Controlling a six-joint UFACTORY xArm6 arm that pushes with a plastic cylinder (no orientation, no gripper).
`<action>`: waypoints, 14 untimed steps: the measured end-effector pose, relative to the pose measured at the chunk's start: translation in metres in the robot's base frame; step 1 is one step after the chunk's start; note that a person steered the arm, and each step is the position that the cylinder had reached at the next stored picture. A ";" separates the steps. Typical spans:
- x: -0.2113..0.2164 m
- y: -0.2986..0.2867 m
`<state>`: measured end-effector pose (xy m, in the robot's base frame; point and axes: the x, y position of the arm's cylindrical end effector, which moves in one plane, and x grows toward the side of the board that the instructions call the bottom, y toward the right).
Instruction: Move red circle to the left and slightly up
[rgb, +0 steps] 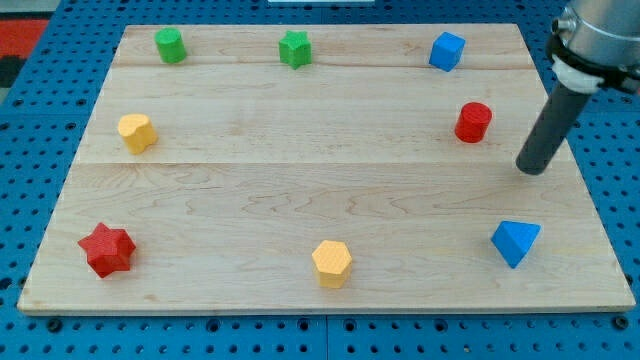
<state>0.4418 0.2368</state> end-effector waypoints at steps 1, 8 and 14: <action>-0.029 0.029; -0.018 -0.126; -0.058 -0.319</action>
<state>0.3834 -0.0817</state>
